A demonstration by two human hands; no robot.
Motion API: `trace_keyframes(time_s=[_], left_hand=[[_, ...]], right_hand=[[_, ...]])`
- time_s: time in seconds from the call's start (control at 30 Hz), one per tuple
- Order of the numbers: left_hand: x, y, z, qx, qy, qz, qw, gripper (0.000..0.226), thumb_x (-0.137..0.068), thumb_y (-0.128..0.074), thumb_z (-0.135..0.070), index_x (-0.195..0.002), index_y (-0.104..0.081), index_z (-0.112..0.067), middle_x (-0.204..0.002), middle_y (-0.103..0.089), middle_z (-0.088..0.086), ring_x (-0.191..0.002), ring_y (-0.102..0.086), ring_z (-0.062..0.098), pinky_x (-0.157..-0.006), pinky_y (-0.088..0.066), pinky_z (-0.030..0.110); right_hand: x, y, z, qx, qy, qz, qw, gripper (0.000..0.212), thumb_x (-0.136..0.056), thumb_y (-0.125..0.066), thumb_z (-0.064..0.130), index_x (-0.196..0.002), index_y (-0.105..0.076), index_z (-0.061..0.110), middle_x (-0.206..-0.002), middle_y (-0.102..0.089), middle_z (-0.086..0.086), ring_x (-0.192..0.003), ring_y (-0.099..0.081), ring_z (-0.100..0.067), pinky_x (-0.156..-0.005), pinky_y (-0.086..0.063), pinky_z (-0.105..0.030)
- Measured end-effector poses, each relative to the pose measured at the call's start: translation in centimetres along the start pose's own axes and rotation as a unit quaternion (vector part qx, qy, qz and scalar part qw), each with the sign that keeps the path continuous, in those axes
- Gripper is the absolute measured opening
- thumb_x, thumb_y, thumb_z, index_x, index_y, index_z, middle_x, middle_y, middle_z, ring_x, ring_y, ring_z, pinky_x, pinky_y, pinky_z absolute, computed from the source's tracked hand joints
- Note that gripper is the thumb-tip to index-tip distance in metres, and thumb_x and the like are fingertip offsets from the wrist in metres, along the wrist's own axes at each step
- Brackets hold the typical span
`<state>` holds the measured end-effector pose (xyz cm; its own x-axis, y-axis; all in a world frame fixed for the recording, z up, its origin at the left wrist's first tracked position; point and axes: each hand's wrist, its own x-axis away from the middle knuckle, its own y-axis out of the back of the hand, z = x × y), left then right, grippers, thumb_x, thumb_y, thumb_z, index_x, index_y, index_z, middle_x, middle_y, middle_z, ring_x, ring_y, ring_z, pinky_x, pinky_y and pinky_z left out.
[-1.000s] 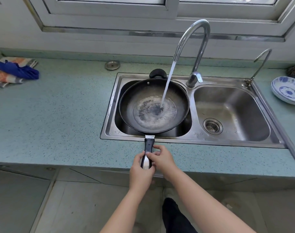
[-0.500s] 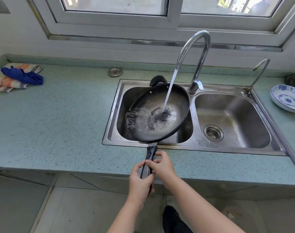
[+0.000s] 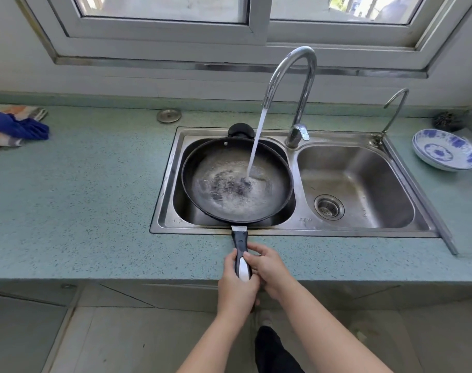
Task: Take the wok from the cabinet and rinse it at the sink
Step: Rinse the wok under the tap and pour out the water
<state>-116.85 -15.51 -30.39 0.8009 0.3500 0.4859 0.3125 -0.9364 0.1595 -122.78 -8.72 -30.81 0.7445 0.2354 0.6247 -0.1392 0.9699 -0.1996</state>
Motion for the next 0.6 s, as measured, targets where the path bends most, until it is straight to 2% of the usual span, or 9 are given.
trace_keyframes(time_s=[0.07, 0.13, 0.23, 0.37, 0.47, 0.6], left_hand=[[0.2, -0.2, -0.2, -0.041, -0.014, -0.009, 0.999, 0.052, -0.078, -0.066, -0.021, -0.121, -0.043, -0.039, -0.079, -0.058, -0.012, -0.061, -0.062, 0.013, -0.041, -0.049, 0.025], [0.4, -0.4, -0.2, -0.097, -0.043, -0.022, 0.994, 0.055, -0.08, -0.063, -0.024, -0.13, -0.039, -0.031, -0.083, -0.056, -0.013, -0.073, -0.06, 0.017, -0.055, -0.045, 0.025], [0.6, -0.4, -0.5, -0.178, -0.076, -0.044, 0.98, 0.058, -0.084, -0.058, -0.024, -0.136, -0.033, -0.027, -0.094, -0.066, 0.006, -0.089, -0.062, 0.031, -0.066, -0.041, 0.029], [0.5, 0.1, -0.9, -0.259, -0.104, -0.064, 0.958, 0.061, -0.085, -0.056, -0.022, -0.14, -0.029, -0.023, -0.1, -0.069, 0.02, -0.092, -0.064, 0.037, -0.069, -0.045, 0.035], [0.5, 0.3, -1.1, -0.277, -0.105, -0.068, 0.953, 0.061, -0.086, -0.055, -0.023, -0.14, -0.028, -0.022, -0.099, -0.069, 0.022, -0.093, -0.064, 0.037, -0.07, -0.046, 0.037], [0.6, 0.1, -1.3, -0.283, -0.101, -0.061, 0.952, 0.061, -0.085, -0.056, -0.023, -0.14, -0.028, -0.022, -0.099, -0.07, 0.021, -0.093, -0.063, 0.038, -0.07, -0.045, 0.036]], right_hand=[[-0.1, 0.1, -0.1, -0.014, 0.002, 0.016, 1.0, 0.026, -0.09, -0.047, -0.003, -0.111, -0.058, 0.008, -0.081, -0.067, -0.012, -0.065, -0.065, -0.021, -0.06, -0.054, -0.029], [0.0, 0.3, -0.1, -0.025, 0.005, 0.035, 0.999, 0.027, -0.091, -0.044, -0.004, -0.108, -0.06, 0.007, -0.079, -0.067, -0.01, -0.062, -0.066, -0.015, -0.056, -0.054, -0.024], [0.0, 0.3, 0.1, -0.059, -0.001, 0.066, 0.996, 0.028, -0.092, -0.04, -0.005, -0.11, -0.059, 0.004, -0.079, -0.065, -0.009, -0.059, -0.065, -0.011, -0.055, -0.053, -0.019], [-0.1, -0.3, 0.2, -0.094, -0.017, 0.098, 0.991, 0.031, -0.093, -0.037, -0.004, -0.119, -0.054, 0.0, -0.072, -0.064, -0.005, -0.055, -0.063, -0.008, -0.053, -0.051, -0.017], [-0.1, -0.6, 0.2, -0.113, -0.024, 0.103, 0.988, 0.031, -0.094, -0.036, -0.004, -0.118, -0.054, 0.002, -0.073, -0.065, -0.005, -0.055, -0.064, -0.008, -0.052, -0.051, -0.018], [0.0, -0.5, 0.3, -0.115, -0.022, 0.099, 0.988, 0.028, -0.094, -0.038, -0.002, -0.112, -0.057, 0.006, -0.065, -0.069, 0.0, -0.055, -0.064, -0.009, -0.052, -0.052, -0.019]])
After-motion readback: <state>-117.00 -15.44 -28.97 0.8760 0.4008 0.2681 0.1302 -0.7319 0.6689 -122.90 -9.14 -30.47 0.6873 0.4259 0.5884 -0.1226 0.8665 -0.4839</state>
